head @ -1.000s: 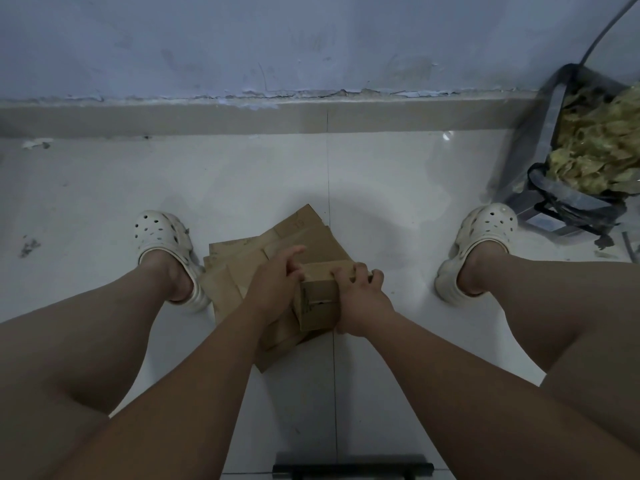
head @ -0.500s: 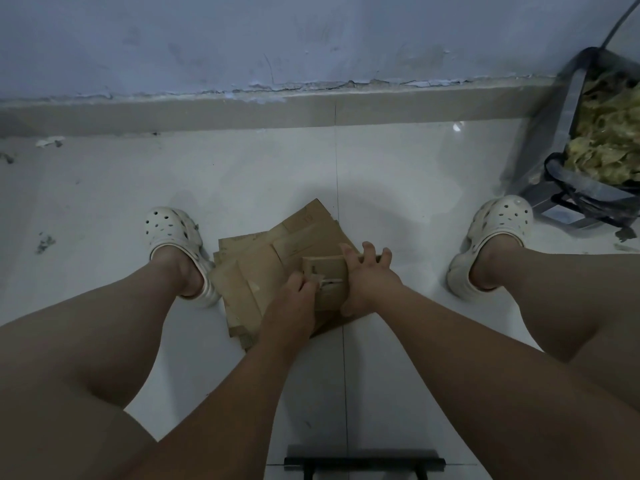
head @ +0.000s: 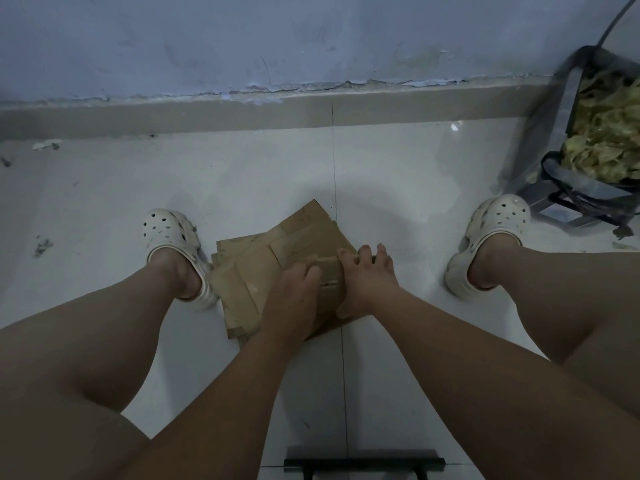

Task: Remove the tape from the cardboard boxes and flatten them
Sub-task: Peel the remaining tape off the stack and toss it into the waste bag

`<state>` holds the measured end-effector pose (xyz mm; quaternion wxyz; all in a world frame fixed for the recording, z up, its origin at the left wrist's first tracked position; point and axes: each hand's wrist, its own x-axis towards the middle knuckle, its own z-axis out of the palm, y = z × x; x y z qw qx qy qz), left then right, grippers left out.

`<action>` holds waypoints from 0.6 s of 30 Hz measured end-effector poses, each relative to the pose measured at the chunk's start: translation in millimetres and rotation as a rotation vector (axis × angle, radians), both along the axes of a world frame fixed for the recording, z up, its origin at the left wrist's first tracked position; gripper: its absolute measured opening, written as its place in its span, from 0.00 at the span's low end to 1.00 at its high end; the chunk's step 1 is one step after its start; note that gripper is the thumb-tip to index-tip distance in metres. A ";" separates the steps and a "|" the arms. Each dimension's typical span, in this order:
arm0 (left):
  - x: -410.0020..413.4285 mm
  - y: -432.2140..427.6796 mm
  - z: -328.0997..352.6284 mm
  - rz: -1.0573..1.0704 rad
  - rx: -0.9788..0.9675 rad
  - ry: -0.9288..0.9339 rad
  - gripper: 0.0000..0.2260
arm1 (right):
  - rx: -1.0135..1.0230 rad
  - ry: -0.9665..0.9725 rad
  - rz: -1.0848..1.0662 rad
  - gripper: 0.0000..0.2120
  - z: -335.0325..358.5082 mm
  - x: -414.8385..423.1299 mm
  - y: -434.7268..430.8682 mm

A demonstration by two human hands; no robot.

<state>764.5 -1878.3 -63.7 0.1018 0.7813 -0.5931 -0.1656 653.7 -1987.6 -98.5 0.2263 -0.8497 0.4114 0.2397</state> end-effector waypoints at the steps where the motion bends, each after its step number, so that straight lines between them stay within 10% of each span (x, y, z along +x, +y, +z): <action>1: -1.1 -0.8 1.6 -0.057 0.030 -0.039 0.07 | -0.022 -0.001 0.014 0.53 -0.9 -0.7 -0.8; 18: -0.7 -24.0 5.7 0.066 0.257 -0.022 0.12 | -0.054 0.030 0.155 0.48 5.6 10.9 0.3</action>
